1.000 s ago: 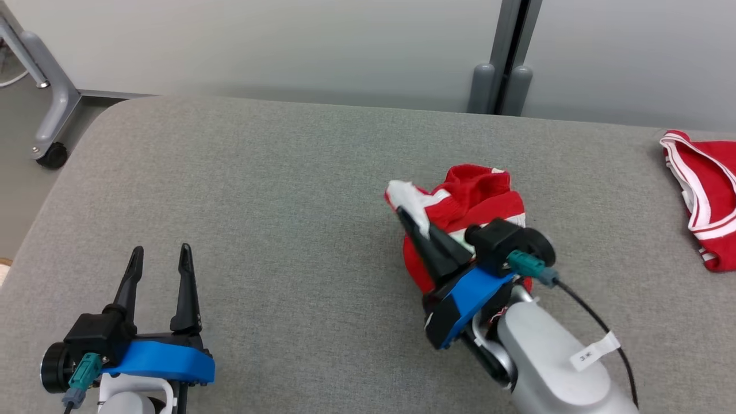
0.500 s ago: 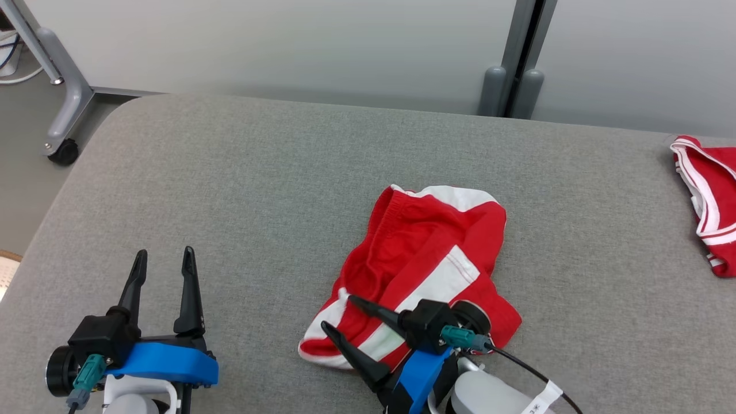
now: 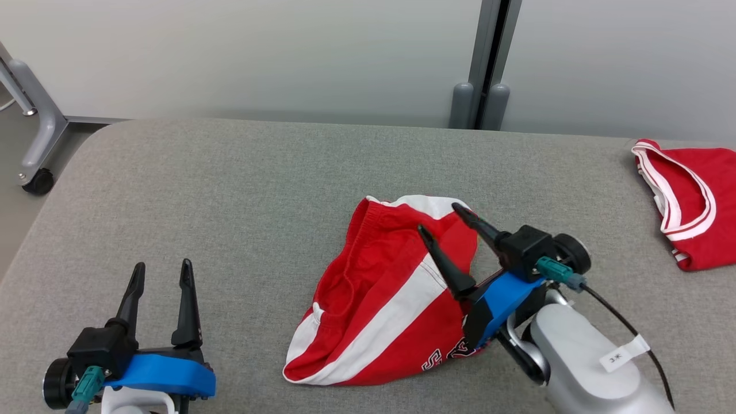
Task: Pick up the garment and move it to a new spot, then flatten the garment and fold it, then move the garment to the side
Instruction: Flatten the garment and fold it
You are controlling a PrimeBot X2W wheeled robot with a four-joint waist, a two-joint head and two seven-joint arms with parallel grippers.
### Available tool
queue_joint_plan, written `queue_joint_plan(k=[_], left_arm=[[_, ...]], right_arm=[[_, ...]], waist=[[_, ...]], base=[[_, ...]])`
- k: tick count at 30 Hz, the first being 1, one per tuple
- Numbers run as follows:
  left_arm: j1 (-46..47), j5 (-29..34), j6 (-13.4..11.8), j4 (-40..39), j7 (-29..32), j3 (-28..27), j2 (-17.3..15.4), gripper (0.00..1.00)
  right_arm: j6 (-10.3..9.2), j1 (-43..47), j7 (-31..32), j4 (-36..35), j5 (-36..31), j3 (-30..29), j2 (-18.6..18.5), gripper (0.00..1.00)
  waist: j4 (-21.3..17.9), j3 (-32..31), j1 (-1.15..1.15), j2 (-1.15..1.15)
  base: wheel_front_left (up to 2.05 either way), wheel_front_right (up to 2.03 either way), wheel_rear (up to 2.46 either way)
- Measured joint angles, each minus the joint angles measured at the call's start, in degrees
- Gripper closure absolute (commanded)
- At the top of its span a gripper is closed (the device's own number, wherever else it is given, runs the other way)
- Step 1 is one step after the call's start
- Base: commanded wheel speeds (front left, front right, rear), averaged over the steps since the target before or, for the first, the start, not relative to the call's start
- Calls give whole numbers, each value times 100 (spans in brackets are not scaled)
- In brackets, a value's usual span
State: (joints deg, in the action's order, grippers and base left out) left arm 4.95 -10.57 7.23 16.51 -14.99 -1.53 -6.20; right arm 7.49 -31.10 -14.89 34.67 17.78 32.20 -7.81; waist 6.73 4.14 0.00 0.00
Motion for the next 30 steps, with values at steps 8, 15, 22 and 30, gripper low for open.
queue_joint_plan(k=[8, 15, 22, 30], left_arm=[[-12, 0, 15, -35, 0, 7, 3, 0], [48, -3, 15, -31, 0, 26, 24, 0], [135, -44, 16, 11, 0, 42, 51, 0], [119, -46, 16, 51, 0, -25, 54, 0]], right_arm=[[0, 116, 477, -92, -177, -244, -224, 0], [0, 196, 867, 60, -104, 31, -261, 0], [0, 180, 1012, 432, 11, 368, -227, 100], [0, 65, 455, 568, 136, 193, -279, 100]], waist=[[51, 87, 0, 0], [184, 221, 0, 0], [305, 362, 0, 0], [184, 312, 0, 0]], base=[[0, 0, 0], [0, 0, 0], [0, 0, 0], [0, 0, 0]])
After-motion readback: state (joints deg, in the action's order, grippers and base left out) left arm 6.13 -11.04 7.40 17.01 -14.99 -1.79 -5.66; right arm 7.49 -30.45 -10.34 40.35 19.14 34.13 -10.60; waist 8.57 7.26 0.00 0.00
